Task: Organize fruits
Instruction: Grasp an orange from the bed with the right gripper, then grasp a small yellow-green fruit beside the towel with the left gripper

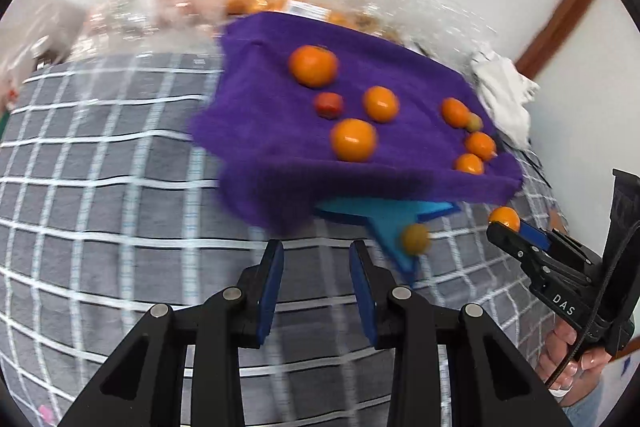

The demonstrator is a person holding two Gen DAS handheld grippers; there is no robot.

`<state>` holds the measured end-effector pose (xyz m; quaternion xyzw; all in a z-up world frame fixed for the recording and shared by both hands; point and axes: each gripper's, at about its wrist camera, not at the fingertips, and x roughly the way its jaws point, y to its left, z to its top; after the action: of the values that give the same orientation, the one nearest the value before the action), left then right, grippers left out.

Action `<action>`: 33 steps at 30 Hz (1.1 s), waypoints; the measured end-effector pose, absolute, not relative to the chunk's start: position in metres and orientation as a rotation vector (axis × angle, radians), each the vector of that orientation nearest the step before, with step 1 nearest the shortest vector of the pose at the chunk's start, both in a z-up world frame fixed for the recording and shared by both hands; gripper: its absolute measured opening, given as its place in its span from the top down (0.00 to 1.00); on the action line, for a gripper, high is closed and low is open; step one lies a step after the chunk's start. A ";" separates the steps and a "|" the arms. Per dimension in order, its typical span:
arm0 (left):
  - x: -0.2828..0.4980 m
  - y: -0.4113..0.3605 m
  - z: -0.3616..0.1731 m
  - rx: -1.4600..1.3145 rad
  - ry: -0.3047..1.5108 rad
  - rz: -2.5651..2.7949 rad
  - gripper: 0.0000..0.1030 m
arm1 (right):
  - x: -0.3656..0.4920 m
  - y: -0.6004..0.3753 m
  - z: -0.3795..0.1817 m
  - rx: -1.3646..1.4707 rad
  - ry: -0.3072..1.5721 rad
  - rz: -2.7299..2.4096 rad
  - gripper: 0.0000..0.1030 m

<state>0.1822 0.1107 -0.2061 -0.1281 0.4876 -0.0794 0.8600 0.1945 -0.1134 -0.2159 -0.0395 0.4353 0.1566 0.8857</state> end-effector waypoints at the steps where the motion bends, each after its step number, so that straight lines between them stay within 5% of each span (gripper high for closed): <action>1: 0.183 0.103 -0.207 -0.266 1.027 -0.187 0.69 | 0.192 -0.123 -0.214 -0.073 0.903 0.310 0.67; 14: 0.200 0.033 -0.215 -0.171 1.049 -0.239 0.69 | 0.165 -0.197 -0.205 0.004 0.887 0.192 0.67; 21: 0.203 0.028 -0.219 -0.155 1.043 -0.215 0.78 | 0.163 -0.205 -0.207 0.009 0.888 0.183 0.67; 33: 0.195 0.043 -0.196 -0.139 0.988 -0.178 0.78 | 0.168 -0.193 -0.201 -0.003 0.865 0.218 0.67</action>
<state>0.1947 0.0431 -0.1958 -0.0666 0.4729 -0.0852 0.8744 0.1677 -0.1933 -0.2015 -0.0017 0.4185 0.1053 0.9021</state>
